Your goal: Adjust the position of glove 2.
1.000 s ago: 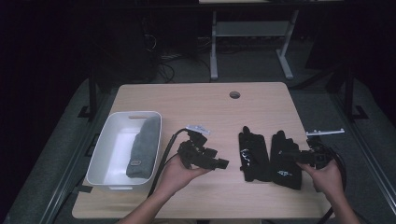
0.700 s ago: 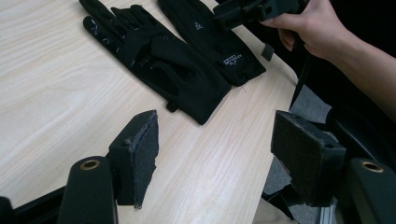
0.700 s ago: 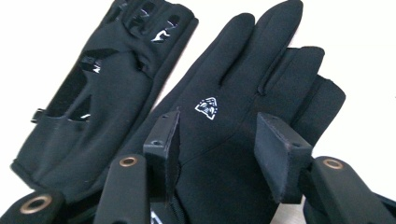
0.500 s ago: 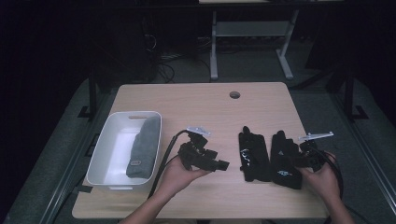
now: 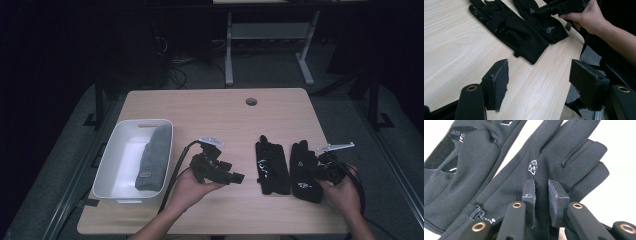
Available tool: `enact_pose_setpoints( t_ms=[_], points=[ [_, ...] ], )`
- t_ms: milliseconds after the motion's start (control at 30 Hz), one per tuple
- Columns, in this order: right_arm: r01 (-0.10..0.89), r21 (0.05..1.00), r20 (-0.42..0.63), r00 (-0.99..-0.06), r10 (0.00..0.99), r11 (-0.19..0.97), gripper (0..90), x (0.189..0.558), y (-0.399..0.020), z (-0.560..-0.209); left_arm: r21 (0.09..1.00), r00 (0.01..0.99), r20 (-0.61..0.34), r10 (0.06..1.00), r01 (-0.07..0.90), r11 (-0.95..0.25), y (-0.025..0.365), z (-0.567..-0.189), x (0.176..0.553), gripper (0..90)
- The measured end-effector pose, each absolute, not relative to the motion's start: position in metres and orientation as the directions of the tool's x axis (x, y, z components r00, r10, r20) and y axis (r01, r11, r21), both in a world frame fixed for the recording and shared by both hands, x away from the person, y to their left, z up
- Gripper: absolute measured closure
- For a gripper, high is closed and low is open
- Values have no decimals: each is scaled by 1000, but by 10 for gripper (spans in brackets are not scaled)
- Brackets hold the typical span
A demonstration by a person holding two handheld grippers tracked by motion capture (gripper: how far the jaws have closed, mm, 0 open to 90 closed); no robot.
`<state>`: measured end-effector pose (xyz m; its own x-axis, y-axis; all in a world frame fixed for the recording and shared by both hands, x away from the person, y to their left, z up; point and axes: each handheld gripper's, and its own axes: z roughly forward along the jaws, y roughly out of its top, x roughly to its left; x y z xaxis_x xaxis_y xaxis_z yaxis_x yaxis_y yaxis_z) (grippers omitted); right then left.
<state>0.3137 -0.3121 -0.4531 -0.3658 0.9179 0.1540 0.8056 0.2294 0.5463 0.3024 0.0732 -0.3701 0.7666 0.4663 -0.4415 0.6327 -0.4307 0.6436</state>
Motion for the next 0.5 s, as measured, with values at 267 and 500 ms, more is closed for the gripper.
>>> enact_pose_setpoints(
  t_ms=[267, 500],
  points=[
    [808, 562, 224, -355, 908, 178, 774, 313, -316, -437, 647, 765, -437, 472, 633, -426, 77, -369, 303, 315],
    [772, 604, 230, -407, 884, 198, 773, 314, -304, -411, 652, 765, -438, 473, 632, -419, 79, -368, 302, 313]
  ],
)
